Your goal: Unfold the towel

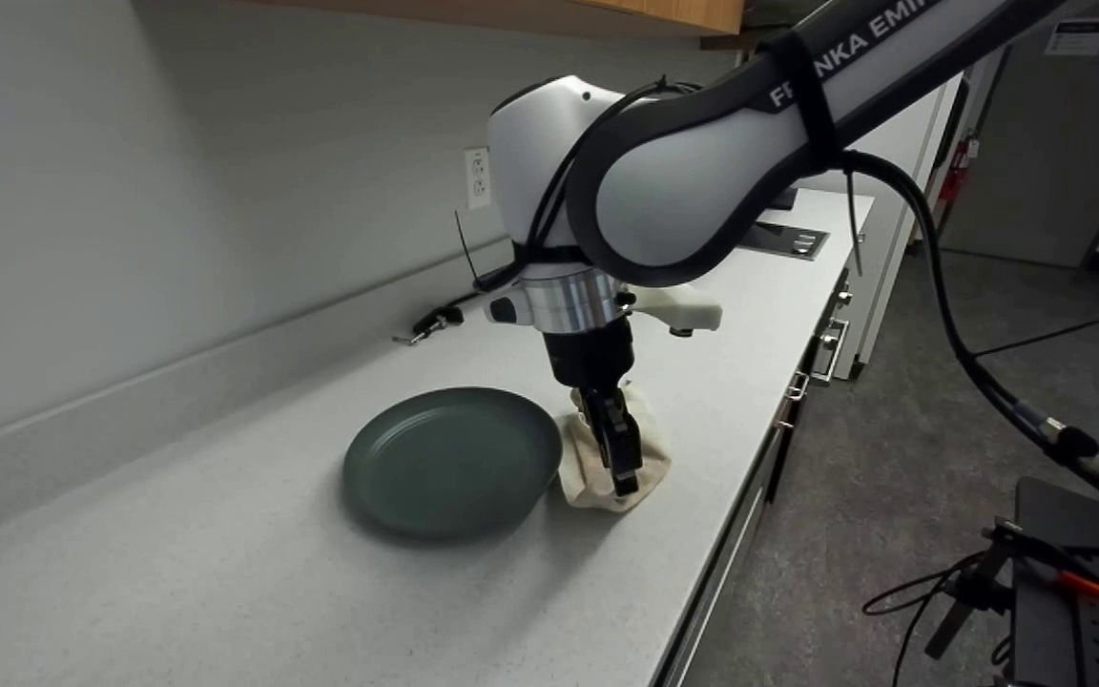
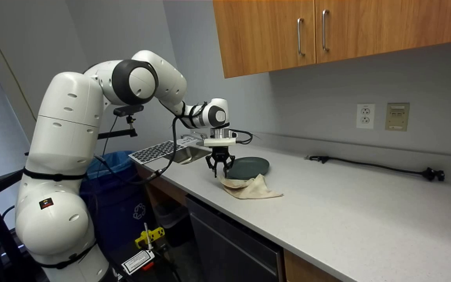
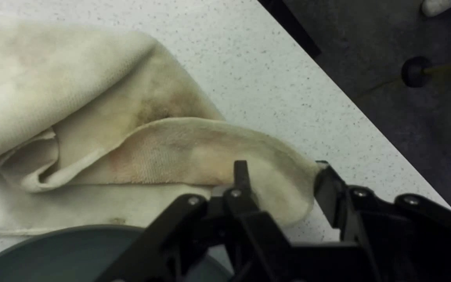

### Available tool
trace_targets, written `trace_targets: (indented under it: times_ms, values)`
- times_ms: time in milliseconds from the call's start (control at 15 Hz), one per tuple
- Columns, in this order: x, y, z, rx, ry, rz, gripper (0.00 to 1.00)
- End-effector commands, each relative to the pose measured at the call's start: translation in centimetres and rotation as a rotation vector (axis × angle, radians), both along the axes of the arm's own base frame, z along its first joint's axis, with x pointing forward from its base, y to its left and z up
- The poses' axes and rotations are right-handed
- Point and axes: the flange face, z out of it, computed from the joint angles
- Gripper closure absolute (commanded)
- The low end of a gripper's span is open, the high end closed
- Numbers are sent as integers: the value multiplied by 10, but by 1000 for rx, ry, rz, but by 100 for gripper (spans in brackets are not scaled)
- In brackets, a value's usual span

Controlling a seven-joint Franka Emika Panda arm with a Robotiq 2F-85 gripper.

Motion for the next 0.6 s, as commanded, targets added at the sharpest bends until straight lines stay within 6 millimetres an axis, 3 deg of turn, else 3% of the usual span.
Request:
trace_targets:
  times_ms: [0,200,533]
  values:
    - [11,-3,5,39,30,22,21]
    - [14,-12,8,35,7,-10,1]
    - [32,-56,0,94,-36,-196,0]
